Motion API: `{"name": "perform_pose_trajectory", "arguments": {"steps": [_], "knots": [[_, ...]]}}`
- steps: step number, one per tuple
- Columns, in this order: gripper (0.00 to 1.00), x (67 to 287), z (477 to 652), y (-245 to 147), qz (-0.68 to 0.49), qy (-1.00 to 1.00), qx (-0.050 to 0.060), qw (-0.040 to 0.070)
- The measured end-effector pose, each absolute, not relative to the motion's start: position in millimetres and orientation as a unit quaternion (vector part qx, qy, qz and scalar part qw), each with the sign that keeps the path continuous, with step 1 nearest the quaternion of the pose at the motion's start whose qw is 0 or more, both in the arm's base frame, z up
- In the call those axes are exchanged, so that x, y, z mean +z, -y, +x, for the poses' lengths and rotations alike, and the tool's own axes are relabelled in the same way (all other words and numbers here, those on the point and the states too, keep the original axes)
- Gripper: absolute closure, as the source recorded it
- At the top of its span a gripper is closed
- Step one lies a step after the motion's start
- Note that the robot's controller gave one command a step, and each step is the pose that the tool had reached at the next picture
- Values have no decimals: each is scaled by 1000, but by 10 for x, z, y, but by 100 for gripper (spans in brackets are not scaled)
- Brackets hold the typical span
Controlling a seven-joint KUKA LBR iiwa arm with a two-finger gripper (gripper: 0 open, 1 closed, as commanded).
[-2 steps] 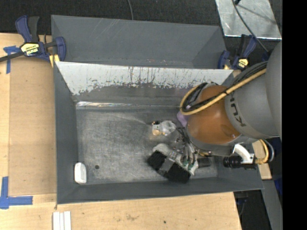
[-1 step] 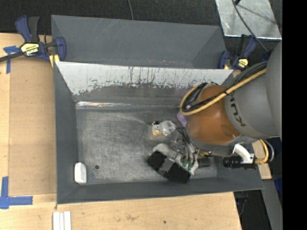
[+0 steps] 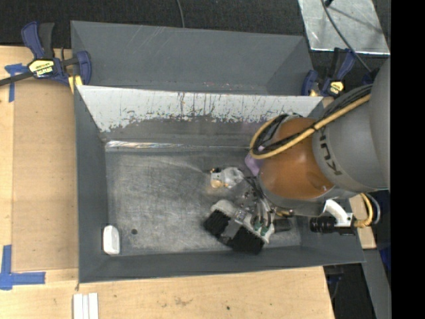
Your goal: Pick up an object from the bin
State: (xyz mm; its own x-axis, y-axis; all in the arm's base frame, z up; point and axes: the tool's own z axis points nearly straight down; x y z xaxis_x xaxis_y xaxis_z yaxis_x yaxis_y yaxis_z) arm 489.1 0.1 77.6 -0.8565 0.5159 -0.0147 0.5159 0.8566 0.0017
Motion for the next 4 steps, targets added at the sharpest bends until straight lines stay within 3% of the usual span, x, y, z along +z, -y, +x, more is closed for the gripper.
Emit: {"name": "perform_pose_trajectory", "arguments": {"steps": [1, 2, 4], "knots": [[100, 906, 4869, -10, 267, -964, -1, 1], [100, 1118, 4882, -11, 266, -964, 0, 2], [100, 1243, 4891, -7, 266, -964, 0, 3]]}}
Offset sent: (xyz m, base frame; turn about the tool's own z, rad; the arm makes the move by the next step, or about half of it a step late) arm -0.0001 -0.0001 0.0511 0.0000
